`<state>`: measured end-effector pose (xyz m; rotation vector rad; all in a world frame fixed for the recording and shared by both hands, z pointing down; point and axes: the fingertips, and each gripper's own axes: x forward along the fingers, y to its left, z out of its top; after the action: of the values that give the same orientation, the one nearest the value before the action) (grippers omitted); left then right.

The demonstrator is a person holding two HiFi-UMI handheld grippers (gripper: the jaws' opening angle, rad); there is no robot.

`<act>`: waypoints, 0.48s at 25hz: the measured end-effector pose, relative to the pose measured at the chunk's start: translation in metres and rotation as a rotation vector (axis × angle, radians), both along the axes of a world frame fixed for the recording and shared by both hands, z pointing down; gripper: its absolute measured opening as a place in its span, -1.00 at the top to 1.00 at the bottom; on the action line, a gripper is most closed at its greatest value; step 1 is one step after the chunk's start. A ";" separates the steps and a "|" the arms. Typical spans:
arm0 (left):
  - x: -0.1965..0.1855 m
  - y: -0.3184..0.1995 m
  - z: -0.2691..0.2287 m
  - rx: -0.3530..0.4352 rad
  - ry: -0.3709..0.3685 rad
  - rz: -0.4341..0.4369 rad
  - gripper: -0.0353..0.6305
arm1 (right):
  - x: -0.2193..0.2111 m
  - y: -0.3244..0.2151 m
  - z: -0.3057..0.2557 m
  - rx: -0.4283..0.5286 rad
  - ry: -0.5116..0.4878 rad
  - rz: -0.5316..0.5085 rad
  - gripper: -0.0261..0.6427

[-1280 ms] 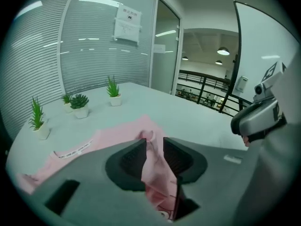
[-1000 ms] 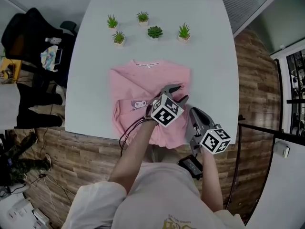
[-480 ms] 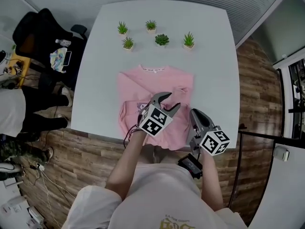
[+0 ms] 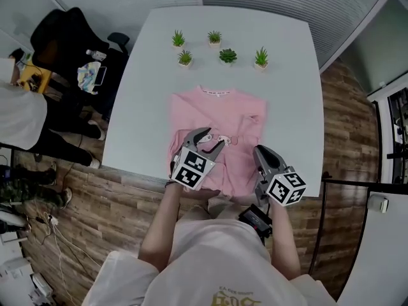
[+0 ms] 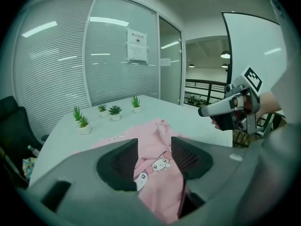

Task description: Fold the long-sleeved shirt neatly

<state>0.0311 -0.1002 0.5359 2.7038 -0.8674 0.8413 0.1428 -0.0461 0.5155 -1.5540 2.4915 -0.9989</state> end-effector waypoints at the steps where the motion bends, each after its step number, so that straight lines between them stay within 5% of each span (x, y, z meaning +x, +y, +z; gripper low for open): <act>1: -0.006 0.004 0.000 0.005 -0.002 -0.004 0.21 | -0.003 0.004 -0.001 0.001 0.004 0.000 0.81; 12: -0.065 0.083 0.007 0.024 -0.055 -0.023 0.21 | -0.048 0.067 -0.002 0.017 0.067 -0.003 0.80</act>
<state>-0.0335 -0.0172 0.5427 2.6971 -0.9239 0.9095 0.0944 0.0210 0.5135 -1.6052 2.5404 -0.9389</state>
